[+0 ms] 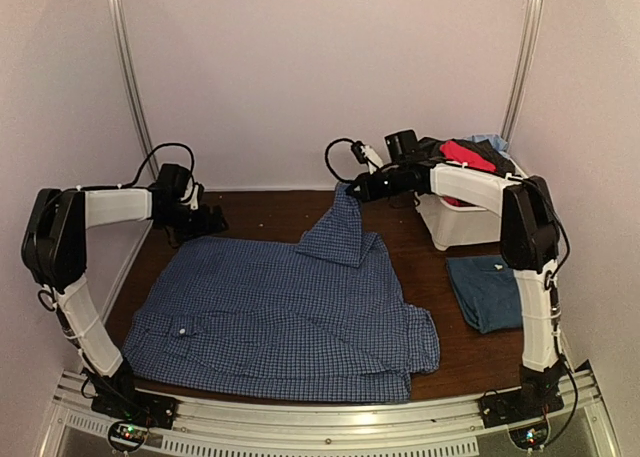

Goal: Fold and stack the mixed laundry pile
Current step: Pick up the 1/3-folded shirt from the center of the board.

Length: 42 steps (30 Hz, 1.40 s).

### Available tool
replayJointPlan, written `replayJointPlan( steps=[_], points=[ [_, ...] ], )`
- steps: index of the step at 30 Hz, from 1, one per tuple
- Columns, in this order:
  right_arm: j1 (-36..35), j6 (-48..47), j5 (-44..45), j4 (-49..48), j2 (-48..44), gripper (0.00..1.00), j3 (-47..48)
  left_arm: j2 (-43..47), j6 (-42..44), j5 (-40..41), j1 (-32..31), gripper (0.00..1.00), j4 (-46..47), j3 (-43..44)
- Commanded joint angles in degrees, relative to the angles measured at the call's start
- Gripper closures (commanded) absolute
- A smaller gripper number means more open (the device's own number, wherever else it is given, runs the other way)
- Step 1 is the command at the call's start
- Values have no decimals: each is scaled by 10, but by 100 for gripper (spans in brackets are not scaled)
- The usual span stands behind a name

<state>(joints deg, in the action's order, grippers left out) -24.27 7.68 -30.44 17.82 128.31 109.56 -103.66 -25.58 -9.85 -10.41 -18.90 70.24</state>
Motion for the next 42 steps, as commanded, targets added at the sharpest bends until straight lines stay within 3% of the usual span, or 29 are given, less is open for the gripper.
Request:
replayJointPlan(
  steps=[1, 6, 13, 17, 20, 22, 24, 25, 27, 31, 36, 42],
  points=[
    [-70, -147, -69, -6, -80, 100, -35, 55, -18, 4, 10, 2, 31, -20],
    [-142, -257, -54, 13, -141, 100, -148, 78, -18, 2, 15, 2, 34, -35],
    [-201, -300, 23, 71, -146, 99, -247, 74, -22, -7, 23, 2, 42, -49],
    [-211, -277, 35, 84, -115, 62, -243, 71, -22, -11, 25, 2, 42, -46],
    [-214, -246, 18, 73, -108, 40, -245, 71, -21, -11, 27, 2, 40, -45],
    [-218, -230, 1, 64, -103, 29, -245, 72, -21, -12, 28, 2, 41, -45],
    [-219, -214, -12, 61, -94, 24, -239, 71, -20, -14, 29, 2, 40, -45],
    [-221, -207, -17, 61, -89, 14, -236, 71, -20, -14, 29, 2, 41, -46],
    [-227, -191, -9, 54, -81, 8, -232, 72, -20, -13, 29, 2, 40, -47],
    [-245, -176, 34, 35, -72, 12, -221, 72, -24, -2, 33, 2, 33, -45],
    [-257, -169, 81, 41, -66, 47, -191, 71, -44, 28, 49, 2, 11, -36],
    [-266, -183, 71, 7, -113, 55, -218, 59, -49, 32, 64, 2, 1, -18]
  ],
)
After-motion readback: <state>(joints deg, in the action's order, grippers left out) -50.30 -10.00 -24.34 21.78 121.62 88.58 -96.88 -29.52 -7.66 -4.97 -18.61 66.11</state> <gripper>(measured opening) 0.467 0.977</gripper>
